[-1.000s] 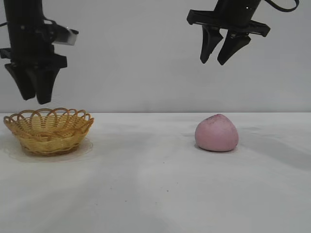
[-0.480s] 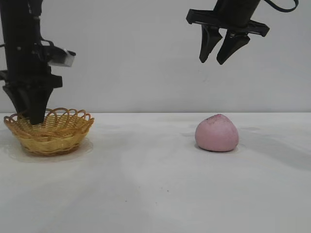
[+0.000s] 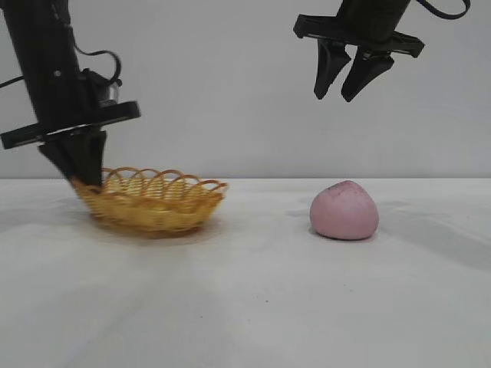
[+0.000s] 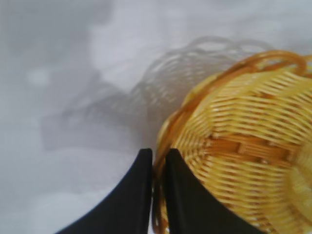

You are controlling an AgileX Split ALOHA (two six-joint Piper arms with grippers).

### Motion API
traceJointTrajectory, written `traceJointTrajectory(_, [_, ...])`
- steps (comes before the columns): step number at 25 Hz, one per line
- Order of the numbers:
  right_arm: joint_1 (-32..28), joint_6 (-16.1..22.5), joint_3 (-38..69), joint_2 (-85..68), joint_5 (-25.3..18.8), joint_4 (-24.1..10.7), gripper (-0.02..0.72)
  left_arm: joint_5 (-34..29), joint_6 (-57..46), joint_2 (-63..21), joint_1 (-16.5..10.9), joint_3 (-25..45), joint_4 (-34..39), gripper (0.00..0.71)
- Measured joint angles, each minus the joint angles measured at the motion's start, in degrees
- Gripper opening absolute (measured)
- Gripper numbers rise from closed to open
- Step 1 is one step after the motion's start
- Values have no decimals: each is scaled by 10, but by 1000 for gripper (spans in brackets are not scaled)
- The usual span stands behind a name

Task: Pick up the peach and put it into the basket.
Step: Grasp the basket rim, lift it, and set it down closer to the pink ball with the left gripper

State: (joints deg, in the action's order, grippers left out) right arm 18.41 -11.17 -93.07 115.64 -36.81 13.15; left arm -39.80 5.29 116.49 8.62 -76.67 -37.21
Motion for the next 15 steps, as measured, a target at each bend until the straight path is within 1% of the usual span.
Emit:
traceJointTrajectory(2, [0,0,0,0,0,2,318,46,40,-30,1,70,-61,0])
traceJointTrajectory(3, [0,0,0,0,0,3,318,58,66,-41,1,98,-98,0])
traceJointTrajectory(5, [0,0,0,0,0,7,318,74,112,-51,2,130,-155,0])
traceJointTrajectory(8, [0,0,0,0,1,13,318,77,142,-53,9,138,-184,0])
traceJointTrajectory(11, [0,-1,0,0,1,17,318,91,146,-53,27,138,-194,0])
traceJointTrajectory(15, [0,-2,0,0,0,18,318,100,147,-53,39,142,-202,0])
